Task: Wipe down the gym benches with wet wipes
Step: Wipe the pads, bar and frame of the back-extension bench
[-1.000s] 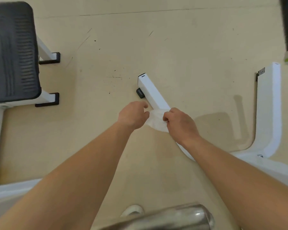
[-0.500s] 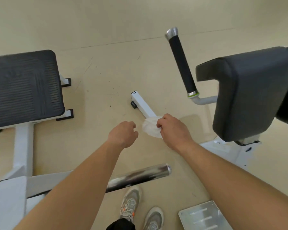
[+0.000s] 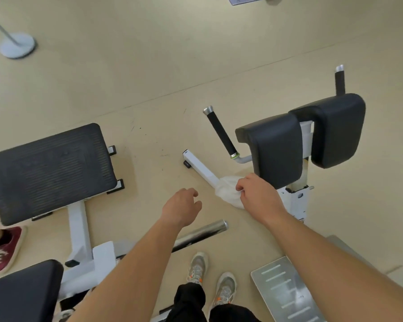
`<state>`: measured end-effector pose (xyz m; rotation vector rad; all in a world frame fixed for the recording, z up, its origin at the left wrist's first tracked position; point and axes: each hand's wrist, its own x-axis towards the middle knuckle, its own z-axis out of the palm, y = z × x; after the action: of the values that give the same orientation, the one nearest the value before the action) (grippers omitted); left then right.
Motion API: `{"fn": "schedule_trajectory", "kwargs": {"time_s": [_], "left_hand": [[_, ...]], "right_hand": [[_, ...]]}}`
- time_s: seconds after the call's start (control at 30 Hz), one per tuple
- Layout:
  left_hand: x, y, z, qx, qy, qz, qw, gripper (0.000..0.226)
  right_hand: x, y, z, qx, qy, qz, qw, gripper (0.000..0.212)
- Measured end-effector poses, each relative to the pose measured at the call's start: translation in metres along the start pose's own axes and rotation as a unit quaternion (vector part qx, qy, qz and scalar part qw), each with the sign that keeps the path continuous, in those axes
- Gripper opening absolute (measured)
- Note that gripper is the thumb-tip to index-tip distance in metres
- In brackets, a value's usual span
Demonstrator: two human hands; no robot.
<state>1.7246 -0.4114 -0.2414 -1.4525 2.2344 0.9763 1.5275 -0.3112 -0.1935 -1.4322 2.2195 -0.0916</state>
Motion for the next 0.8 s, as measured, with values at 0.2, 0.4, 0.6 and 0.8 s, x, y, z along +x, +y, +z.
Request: {"fn": "schedule_trajectory", "kwargs": {"time_s": [0.2, 0.4, 0.6, 0.8], "left_hand": [[-0.037, 0.04, -0.046, 0.019, -0.004, 0.027, 0.999, 0.043], [-0.049, 0.074, -0.084, 0.025, 0.007, 0.062, 0.998, 0.043], [-0.044, 0.104, -0.085, 0.025, -0.01, 0.057, 0.998, 0.044], [-0.006, 0.168, -0.082, 0.025, -0.006, 0.058, 0.998, 0.043]], "right_hand": [[-0.037, -0.009, -0.059, 0.015, 0.04, 0.039, 0.998, 0.024], [-0.043, -0.008, -0.109, 0.042, 0.083, 0.066, 0.993, 0.022], [-0.04, 0.011, -0.132, 0.057, 0.093, 0.077, 0.991, 0.019], [-0.013, 0.066, -0.157, 0.032, 0.071, 0.059, 0.995, 0.019]]}}
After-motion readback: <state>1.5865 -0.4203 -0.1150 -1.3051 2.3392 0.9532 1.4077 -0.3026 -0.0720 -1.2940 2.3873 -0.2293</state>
